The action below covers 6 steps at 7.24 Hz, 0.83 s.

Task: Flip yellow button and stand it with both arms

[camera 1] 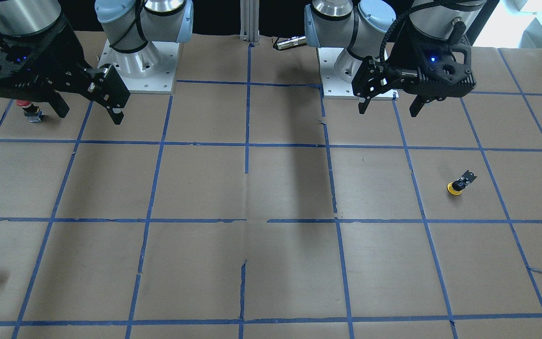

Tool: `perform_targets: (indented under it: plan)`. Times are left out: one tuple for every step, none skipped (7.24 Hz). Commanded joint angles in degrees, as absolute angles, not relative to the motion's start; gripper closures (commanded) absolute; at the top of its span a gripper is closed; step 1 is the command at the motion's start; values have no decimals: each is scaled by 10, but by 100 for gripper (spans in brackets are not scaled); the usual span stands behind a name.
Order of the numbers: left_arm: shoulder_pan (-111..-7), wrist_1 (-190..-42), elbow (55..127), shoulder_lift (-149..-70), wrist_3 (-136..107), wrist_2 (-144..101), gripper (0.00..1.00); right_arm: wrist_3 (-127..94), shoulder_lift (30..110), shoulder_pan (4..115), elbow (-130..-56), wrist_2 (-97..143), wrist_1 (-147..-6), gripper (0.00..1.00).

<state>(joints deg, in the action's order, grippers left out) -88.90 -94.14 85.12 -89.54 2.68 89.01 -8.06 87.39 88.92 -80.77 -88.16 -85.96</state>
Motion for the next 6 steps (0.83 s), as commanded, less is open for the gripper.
perform_targets:
  plan:
    - [-888, -941, 854, -894, 28, 890, 0, -81, 875, 891, -808, -882, -859, 0]
    - [-887, -941, 857, -895, 32, 890, 0, -81, 875, 891, -807, -882, -859, 0]
    - [-888, -941, 858, -903, 32, 889, 0, -80, 875, 891, -808, -882, -859, 0]
    - [-888, -940, 864, -911, 32, 892, 0, -81, 875, 891, -807, -882, -859, 0]
    - [-883, -940, 861, -907, 34, 890, 0, -81, 875, 891, -808, -882, -859, 0]
    - [-882, -940, 863, -903, 50, 892, 0, -81, 875, 891, -808, -882, -859, 0]
